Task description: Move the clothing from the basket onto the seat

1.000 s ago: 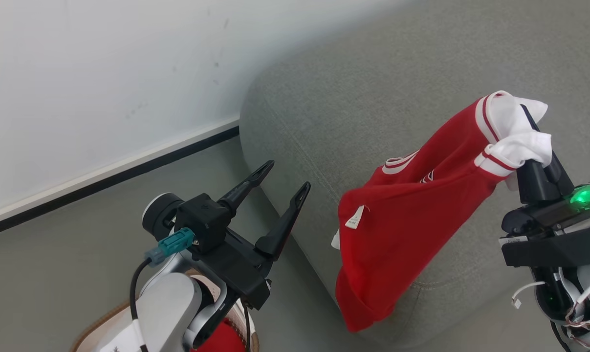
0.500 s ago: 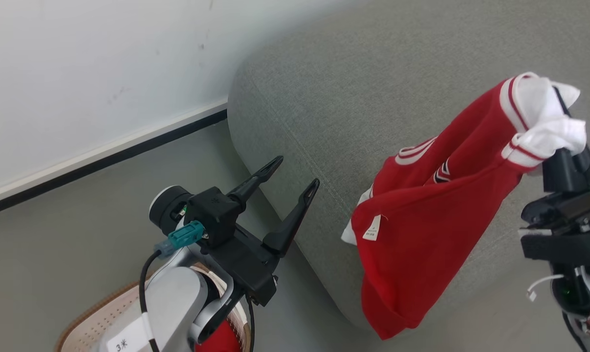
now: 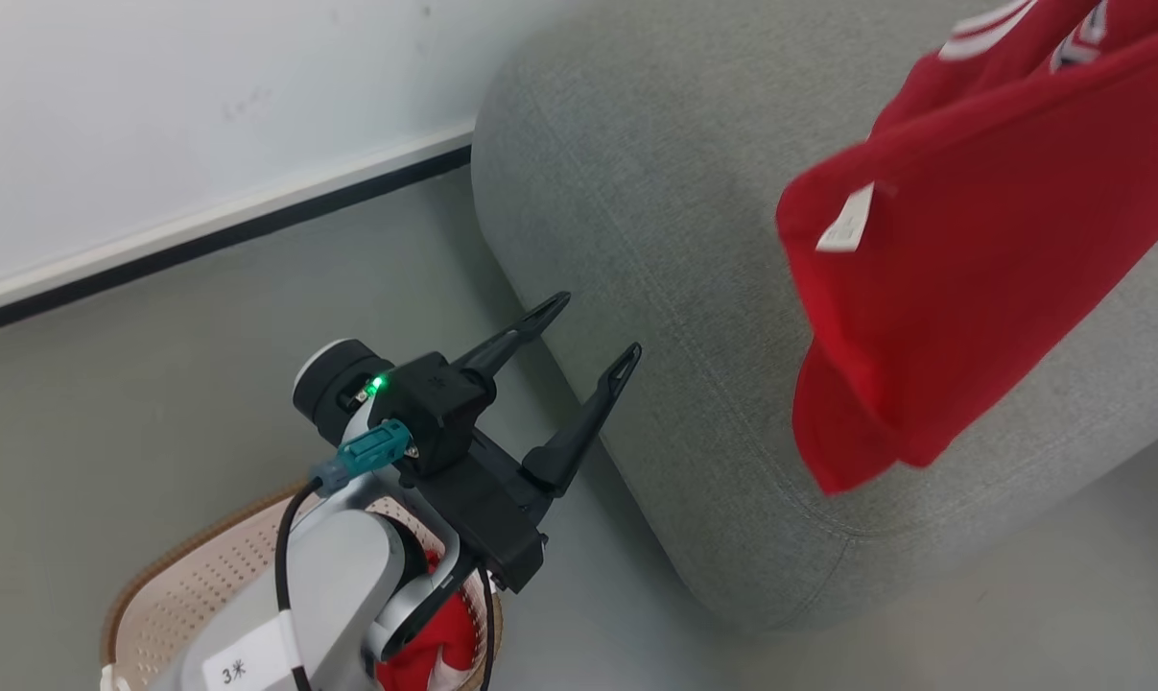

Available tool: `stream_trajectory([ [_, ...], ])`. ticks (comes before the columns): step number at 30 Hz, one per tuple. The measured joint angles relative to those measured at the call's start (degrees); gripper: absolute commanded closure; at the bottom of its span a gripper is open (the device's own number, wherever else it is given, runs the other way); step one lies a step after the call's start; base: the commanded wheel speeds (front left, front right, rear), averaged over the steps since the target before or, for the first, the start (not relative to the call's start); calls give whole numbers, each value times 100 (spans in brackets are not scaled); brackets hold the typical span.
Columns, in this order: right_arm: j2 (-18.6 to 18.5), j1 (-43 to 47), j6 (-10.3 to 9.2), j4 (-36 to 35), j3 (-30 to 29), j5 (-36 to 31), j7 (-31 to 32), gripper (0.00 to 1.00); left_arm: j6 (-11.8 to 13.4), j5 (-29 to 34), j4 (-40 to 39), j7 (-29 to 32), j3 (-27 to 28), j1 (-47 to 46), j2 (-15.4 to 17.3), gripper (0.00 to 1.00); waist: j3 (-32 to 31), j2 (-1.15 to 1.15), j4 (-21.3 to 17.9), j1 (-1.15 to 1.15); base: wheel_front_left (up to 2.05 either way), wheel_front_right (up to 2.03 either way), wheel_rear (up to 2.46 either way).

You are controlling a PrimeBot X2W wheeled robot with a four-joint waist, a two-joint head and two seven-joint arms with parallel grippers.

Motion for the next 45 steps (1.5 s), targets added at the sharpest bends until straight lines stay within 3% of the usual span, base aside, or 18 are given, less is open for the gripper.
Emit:
stream_trajectory([
  [11, -680, -1188, 54, 1475, -513, 118, 491, 100, -3, 53, -419, 246, 23, -266, 210, 0, 625, 0, 323, 0, 0, 0, 0],
  [20, -956, -1828, 46, 2527, -859, 367, 728, 100, -5, 89, -691, 404, 69, -555, 313, 0, 1281, 0, 592, 0, 0, 0, 0],
  [28, -1260, -2601, -364, 3004, -1244, 222, 609, 100, -78, 96, -893, 452, 58, -803, 318, 0, 1882, 0, 875, 0, 0, 0, 0],
  [32, -1200, -2824, -520, 3064, -1095, -29, 490, 100, -104, 100, -926, 450, 54, -893, 386, 0, 2154, 1, 1029, 0, 0, 0, 0],
  [37, -865, -2813, -544, 3535, -735, -131, 466, 100, -141, 142, -894, 397, 40, -1009, 428, 0, 2442, 1, 1196, 0, 0, 0, 0],
  [45, -453, -2212, -348, 4477, -122, -282, 720, 100, -154, 146, -622, 269, -35, -1022, 452, 0, 2569, 1, 1342, 1, 0, 0, 0],
])
